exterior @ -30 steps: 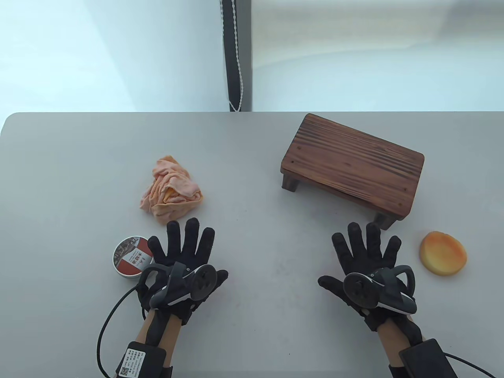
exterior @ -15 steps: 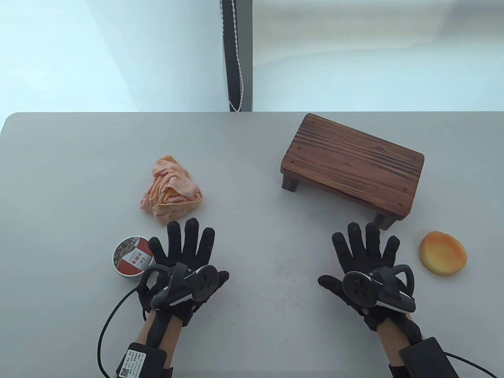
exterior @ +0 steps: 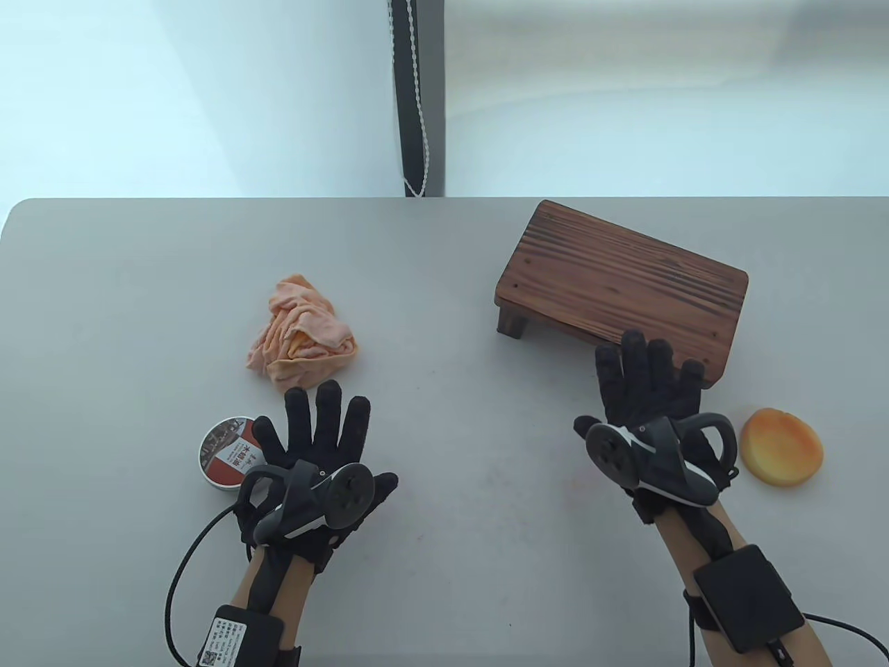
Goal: Dip and apply wood wax on stool
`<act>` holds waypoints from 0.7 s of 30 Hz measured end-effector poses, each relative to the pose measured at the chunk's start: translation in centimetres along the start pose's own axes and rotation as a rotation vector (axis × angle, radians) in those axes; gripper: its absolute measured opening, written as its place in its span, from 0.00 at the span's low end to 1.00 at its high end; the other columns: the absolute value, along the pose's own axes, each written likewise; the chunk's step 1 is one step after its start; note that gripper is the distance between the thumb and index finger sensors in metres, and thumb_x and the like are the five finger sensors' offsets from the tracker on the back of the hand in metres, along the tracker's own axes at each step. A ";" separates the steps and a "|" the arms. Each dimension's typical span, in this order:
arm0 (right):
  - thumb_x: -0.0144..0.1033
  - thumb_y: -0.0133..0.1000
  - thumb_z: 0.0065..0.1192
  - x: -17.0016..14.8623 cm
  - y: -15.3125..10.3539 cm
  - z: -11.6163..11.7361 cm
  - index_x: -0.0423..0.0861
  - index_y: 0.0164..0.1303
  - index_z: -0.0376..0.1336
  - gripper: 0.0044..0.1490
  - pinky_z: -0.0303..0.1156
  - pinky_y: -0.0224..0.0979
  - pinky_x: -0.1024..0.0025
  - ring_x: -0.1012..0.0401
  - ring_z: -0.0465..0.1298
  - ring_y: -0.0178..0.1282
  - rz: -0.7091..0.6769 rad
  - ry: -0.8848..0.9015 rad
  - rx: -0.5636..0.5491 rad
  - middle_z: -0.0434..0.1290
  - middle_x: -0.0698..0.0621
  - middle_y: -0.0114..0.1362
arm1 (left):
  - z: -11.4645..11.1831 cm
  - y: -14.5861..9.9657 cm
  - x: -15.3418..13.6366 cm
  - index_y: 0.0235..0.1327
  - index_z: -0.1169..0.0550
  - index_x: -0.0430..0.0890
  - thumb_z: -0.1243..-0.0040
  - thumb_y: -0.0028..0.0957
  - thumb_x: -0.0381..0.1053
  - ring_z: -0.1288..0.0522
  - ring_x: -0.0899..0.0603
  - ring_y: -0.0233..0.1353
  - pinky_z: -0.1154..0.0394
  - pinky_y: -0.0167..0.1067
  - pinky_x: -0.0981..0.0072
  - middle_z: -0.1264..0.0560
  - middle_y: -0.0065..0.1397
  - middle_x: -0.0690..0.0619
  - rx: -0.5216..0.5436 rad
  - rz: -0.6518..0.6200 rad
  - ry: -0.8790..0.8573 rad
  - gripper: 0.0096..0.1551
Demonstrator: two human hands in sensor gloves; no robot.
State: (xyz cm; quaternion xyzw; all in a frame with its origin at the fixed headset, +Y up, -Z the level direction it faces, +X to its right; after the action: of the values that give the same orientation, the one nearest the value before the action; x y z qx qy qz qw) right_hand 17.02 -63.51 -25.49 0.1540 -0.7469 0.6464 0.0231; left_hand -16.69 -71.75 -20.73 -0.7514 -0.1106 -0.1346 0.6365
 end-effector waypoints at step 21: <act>0.49 0.51 0.81 0.3 10.8 6.6 0.28 0.83 0.42 0.69 0.72 0.63 0.20 0.21 0.66 0.78 0.150 -0.301 0.065 0.57 0.20 0.85 | -0.4 0.4 -0.6 0.85 0.69 0.37 0.61 0.59 0.73 0.76 0.13 0.74 0.71 0.52 0.08 0.74 0.83 0.25 -0.047 -0.002 -0.054 0.63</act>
State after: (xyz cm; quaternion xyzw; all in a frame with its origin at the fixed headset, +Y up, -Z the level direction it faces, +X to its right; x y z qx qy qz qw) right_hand 15.07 -68.71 -36.82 0.1933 -0.7303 0.6396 -0.1424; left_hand -17.13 -72.23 -21.19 -0.7693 -0.1256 -0.1174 0.6153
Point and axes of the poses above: the tracker on the back of each hand, its own x axis roughly to the thumb side, its own y axis roughly from the wrist to the fingertips, z = x × y, the point moved 3 cm from there along y, roughly from the wrist to the fingertips
